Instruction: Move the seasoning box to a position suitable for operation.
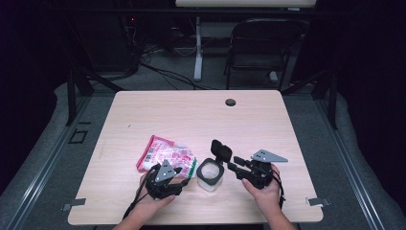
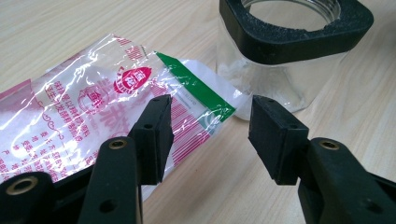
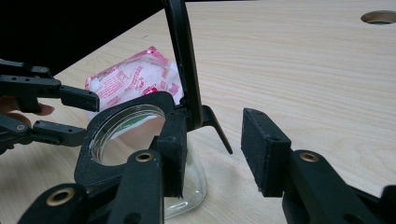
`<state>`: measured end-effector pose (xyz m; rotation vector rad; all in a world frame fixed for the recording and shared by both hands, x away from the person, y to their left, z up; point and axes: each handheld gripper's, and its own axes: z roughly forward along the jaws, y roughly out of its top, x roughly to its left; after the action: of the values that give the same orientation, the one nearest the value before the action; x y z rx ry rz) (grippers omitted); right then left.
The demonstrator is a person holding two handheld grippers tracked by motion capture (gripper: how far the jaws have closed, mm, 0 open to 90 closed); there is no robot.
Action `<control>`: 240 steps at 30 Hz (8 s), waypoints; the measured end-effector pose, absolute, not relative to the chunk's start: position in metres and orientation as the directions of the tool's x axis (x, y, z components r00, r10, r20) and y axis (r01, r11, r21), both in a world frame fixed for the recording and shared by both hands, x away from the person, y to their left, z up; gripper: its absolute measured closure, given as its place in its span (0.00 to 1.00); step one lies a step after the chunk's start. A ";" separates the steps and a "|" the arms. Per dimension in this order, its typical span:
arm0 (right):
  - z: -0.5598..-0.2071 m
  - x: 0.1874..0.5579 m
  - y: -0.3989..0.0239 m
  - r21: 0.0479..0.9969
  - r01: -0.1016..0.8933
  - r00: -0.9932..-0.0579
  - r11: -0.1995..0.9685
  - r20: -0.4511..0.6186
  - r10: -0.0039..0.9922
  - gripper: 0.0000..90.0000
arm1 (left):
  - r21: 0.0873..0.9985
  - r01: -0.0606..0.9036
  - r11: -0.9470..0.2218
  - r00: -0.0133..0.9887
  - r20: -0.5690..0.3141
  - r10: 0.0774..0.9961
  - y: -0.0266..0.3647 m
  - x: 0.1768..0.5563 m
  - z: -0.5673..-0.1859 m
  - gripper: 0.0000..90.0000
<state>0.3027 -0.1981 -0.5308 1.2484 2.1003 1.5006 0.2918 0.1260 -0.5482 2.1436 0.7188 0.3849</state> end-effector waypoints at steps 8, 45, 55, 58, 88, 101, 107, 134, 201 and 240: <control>-0.531 0.303 -0.199 0.870 0.485 -0.591 0.089 0.252 0.766 0.68 | 0.778 0.355 -0.518 0.794 0.042 0.607 0.123 0.292 -0.555 0.53; -0.531 0.303 -0.199 0.870 0.486 -0.596 0.082 0.261 0.760 0.66 | 0.727 0.314 -0.610 0.774 0.176 0.608 0.122 0.303 -0.569 0.73; -0.531 0.302 -0.198 0.869 0.487 -0.597 0.085 0.260 0.759 0.66 | 0.737 0.321 -0.595 0.769 0.164 0.618 0.124 0.304 -0.567 0.86; -0.530 0.302 -0.199 0.871 0.484 -0.596 0.086 0.256 0.761 0.66 | 0.738 0.324 -0.591 0.767 0.161 0.621 0.124 0.304 -0.566 0.88; -0.526 0.298 -0.198 0.888 0.454 -0.609 0.070 0.253 0.752 0.64 | 0.777 0.345 -0.526 0.751 0.109 0.652 0.137 0.308 -0.556 0.99; -0.521 0.294 -0.196 0.908 0.414 -0.629 0.065 0.234 0.741 0.64 | 0.789 0.334 -0.515 0.744 0.114 0.658 0.140 0.307 -0.551 1.00; -0.520 0.292 -0.195 0.912 0.404 -0.638 0.069 0.227 0.736 0.64 | 0.799 0.328 -0.504 0.741 0.114 0.662 0.143 0.306 -0.547 1.00; -0.518 0.289 -0.189 0.923 0.374 -0.651 0.093 0.190 0.735 0.64 | 0.833 0.298 -0.467 0.725 0.120 0.678 0.154 0.302 -0.527 1.00; -0.480 0.330 -0.059 0.919 0.248 -0.857 0.307 0.060 0.512 0.52 | 0.915 0.278 -0.291 0.684 0.024 0.729 0.211 0.258 -0.487 1.00; -0.488 0.343 -0.027 0.826 0.373 -0.875 0.422 0.161 0.457 0.99 | 0.914 0.297 -0.275 0.687 -0.005 0.727 0.217 0.265 -0.492 1.00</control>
<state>0.3434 -0.0270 -0.4884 0.7527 2.5743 1.4603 0.2648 0.2166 -0.4916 1.8587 0.8042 0.5167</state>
